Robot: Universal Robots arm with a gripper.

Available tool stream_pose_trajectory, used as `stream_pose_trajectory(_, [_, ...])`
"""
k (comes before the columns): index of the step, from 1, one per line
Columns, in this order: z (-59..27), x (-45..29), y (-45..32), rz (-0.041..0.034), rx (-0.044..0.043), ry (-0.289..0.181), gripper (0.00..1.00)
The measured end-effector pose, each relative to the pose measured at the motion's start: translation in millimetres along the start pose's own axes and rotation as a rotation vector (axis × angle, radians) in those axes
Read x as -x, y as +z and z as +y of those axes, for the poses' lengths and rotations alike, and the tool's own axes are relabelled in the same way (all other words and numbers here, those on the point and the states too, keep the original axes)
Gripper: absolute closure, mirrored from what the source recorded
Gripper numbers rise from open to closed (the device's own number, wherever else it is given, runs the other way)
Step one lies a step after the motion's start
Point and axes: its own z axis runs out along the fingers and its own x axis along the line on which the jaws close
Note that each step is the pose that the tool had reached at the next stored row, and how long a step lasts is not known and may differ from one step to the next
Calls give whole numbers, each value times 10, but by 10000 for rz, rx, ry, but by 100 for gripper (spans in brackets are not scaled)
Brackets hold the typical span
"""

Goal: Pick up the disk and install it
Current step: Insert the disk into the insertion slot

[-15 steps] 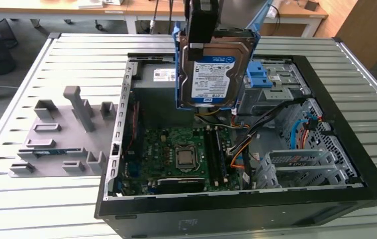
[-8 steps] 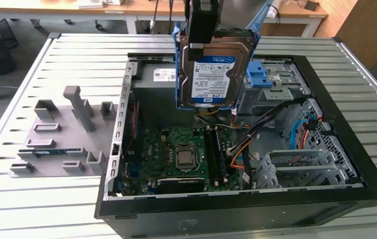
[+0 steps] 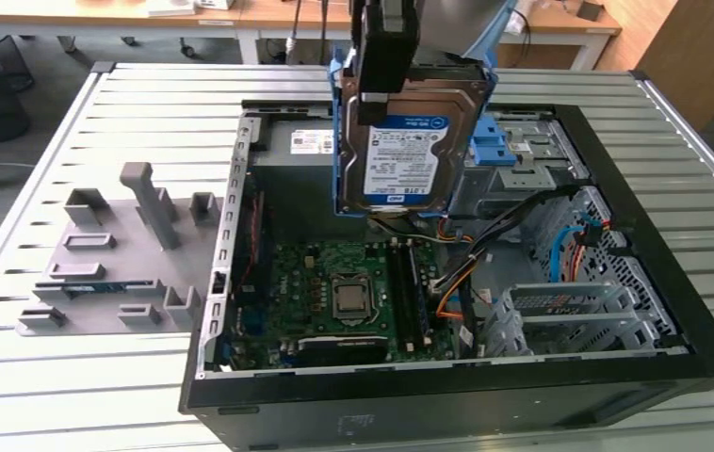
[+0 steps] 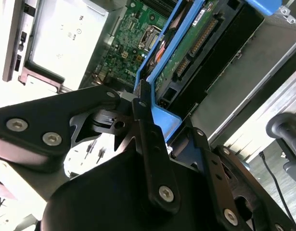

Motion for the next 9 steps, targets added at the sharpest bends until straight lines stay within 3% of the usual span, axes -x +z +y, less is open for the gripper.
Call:
stream_pose_trajectory(5, [-7, -191, 6, 1, 0, -1, 64])
stream_pose_trajectory(9, [-76, -225, 7, -1, -1, 1, 64])
